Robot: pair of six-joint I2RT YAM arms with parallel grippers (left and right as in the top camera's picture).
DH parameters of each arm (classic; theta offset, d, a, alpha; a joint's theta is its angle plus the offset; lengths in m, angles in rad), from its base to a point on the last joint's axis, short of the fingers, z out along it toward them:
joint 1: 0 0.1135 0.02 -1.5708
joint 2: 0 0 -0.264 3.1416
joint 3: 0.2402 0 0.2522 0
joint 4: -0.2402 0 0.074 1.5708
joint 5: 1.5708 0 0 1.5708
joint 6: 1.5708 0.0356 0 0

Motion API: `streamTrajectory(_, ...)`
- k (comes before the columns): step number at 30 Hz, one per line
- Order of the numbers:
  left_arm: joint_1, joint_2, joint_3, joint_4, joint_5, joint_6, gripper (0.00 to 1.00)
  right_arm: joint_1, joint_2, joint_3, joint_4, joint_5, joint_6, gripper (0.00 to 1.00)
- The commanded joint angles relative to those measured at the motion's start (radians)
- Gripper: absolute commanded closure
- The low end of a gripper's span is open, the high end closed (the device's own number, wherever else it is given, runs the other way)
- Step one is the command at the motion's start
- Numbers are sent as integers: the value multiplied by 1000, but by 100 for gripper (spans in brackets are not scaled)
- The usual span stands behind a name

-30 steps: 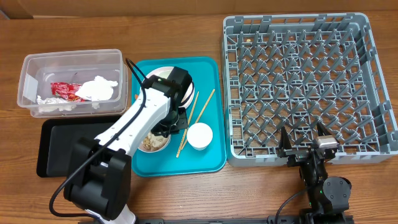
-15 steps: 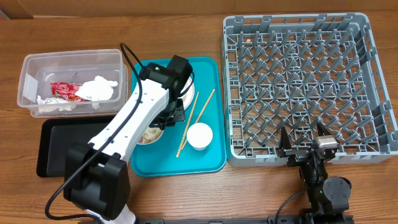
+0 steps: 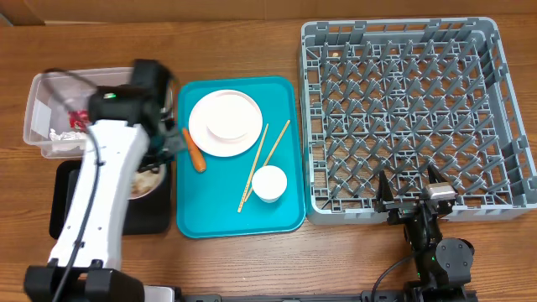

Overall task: Sort waste into correct bins and load items into the dishwasher
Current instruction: 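Carry the bowl left over the black tray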

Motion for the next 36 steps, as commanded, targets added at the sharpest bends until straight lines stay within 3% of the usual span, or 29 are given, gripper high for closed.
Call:
streamTrajectory(1, 120, -20, 24, -5, 10, 31, 96, -4, -10, -11, 6, -3, -1, 0)
streamTrajectory(10, 296, -20, 24, 2, 28, 109, 96, -4, -10, -11, 6, -3, -1, 0)
streamTrajectory(13, 353, -20, 24, -1, 29, 265, 96, -4, -10, -11, 6, -3, -1, 0)
streamTrajectory(17, 389, -20, 23, 5, 40, 285, 96, -4, -10, -11, 6, -3, -1, 0)
streamTrajectory(26, 403, -20, -24, 105, 206, 411, 96, -4, -10, -11, 6, -3, -1, 0)
streamTrajectory(33, 437, -20, -146, 190, 217, 431, 96, -4, -10, -11, 6, -3, -1, 0)
streamTrajectory(36, 490, -20, -174, 220, 343, 462, 96, -4, -10, -11, 6, -2, -1, 0)
